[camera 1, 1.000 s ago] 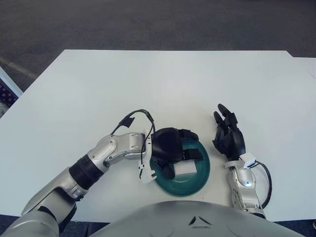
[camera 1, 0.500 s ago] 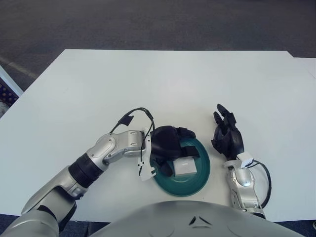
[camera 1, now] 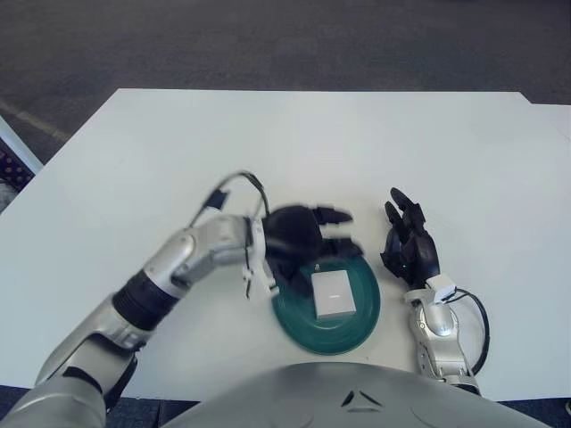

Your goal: Put the charger into the plate.

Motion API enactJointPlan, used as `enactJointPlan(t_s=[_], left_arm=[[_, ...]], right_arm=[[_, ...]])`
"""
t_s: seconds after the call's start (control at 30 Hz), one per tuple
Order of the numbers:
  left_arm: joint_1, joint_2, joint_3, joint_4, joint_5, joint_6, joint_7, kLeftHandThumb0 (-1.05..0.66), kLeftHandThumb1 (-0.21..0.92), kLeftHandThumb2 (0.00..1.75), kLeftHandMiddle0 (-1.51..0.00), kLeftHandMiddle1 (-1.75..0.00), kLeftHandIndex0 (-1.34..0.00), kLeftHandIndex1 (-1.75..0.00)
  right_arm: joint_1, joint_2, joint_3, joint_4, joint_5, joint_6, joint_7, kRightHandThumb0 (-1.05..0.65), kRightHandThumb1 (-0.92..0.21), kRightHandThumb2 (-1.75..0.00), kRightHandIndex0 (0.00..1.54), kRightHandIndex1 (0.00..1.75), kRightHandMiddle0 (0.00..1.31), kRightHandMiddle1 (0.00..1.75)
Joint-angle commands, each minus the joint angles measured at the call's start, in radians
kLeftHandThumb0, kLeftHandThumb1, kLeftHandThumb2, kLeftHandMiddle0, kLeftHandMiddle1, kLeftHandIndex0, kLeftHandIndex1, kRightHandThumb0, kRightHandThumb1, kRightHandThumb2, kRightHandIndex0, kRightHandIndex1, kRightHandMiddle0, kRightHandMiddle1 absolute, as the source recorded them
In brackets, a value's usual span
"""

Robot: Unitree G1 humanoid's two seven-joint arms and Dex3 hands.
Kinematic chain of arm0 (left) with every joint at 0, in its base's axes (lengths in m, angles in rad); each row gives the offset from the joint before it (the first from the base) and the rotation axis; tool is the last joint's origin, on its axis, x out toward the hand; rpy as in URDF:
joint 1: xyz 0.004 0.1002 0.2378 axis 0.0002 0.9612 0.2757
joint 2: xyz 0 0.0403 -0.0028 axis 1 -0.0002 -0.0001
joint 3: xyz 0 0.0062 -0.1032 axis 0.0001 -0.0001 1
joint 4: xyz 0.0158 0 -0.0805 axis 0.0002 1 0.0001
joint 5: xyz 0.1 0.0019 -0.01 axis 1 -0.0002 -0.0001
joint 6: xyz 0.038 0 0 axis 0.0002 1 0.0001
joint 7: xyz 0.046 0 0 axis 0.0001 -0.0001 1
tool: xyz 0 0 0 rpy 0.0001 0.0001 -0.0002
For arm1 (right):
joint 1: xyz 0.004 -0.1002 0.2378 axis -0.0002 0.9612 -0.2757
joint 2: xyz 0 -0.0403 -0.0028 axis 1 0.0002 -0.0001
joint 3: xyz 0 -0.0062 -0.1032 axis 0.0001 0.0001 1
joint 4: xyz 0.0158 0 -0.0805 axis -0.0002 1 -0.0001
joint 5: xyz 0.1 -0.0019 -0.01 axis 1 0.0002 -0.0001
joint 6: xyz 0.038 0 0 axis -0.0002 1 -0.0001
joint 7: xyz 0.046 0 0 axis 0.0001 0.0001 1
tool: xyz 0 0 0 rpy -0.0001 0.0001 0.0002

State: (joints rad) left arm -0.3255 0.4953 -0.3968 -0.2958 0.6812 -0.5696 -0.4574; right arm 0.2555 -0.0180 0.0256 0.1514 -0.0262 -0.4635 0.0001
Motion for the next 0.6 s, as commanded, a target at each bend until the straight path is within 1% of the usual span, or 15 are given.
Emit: enactJointPlan(t_s=[0.0, 0.1, 0.2, 0.33, 0.47, 0.5, 0.57], left_arm=[[0.048, -0.015, 0.015, -0.03, -0.019, 0.022, 0.02, -1.05, 0.92, 0.84, -0.12, -0.01, 0.0, -0.32], [0.081, -0.011, 0.033, -0.068, -0.066, 0.05, 0.01, -1.05, 0.92, 0.82, -0.12, -0.01, 0.0, -0.32], [0.089, 0.002, 0.049, -0.094, -0.106, 0.057, 0.0, -1.05, 0.92, 0.79, -0.12, 0.0, 0.0, -0.32], [0.076, 0.026, 0.072, -0.107, -0.18, 0.063, -0.034, -1.05, 0.92, 0.77, -0.12, 0.0, 0.0, -0.33], [0.039, 0.034, 0.093, -0.089, -0.24, 0.08, -0.06, -1.05, 0.92, 0.76, -0.12, -0.01, 0.0, -0.37], [0.036, 0.027, 0.099, -0.084, -0.25, 0.097, -0.06, -1.05, 0.92, 0.75, -0.13, -0.01, 0.0, -0.37], [0.052, -0.001, 0.116, -0.079, -0.266, 0.159, -0.048, -1.05, 0.92, 0.77, -0.16, -0.02, 0.0, -0.45]], right_arm=[[0.098, 0.0, 0.004, 0.09, -0.019, 0.032, -0.005, -0.75, -0.92, -0.94, 0.16, 0.0, 0.0, 0.32], [0.094, 0.006, 0.0, 0.106, 0.001, 0.019, 0.004, -0.76, -0.92, -0.94, 0.15, 0.0, 0.0, 0.32], [0.083, 0.014, -0.001, 0.118, 0.015, 0.006, 0.009, -0.77, -0.92, -0.94, 0.14, 0.0, 0.0, 0.32], [0.074, 0.024, 0.0, 0.125, 0.031, -0.003, 0.017, -0.77, -0.92, -0.92, 0.11, 0.0, 0.0, 0.32], [0.071, 0.029, -0.004, 0.132, 0.062, 0.006, 0.037, -0.78, -0.92, -0.88, 0.09, 0.0, 0.0, 0.31], [0.072, 0.029, -0.005, 0.133, 0.075, 0.007, 0.049, -0.78, -0.92, -0.87, 0.08, 0.0, 0.0, 0.31], [0.073, 0.027, -0.005, 0.138, 0.099, 0.005, 0.074, -0.78, -0.92, -0.85, 0.1, 0.01, 0.0, 0.33]])
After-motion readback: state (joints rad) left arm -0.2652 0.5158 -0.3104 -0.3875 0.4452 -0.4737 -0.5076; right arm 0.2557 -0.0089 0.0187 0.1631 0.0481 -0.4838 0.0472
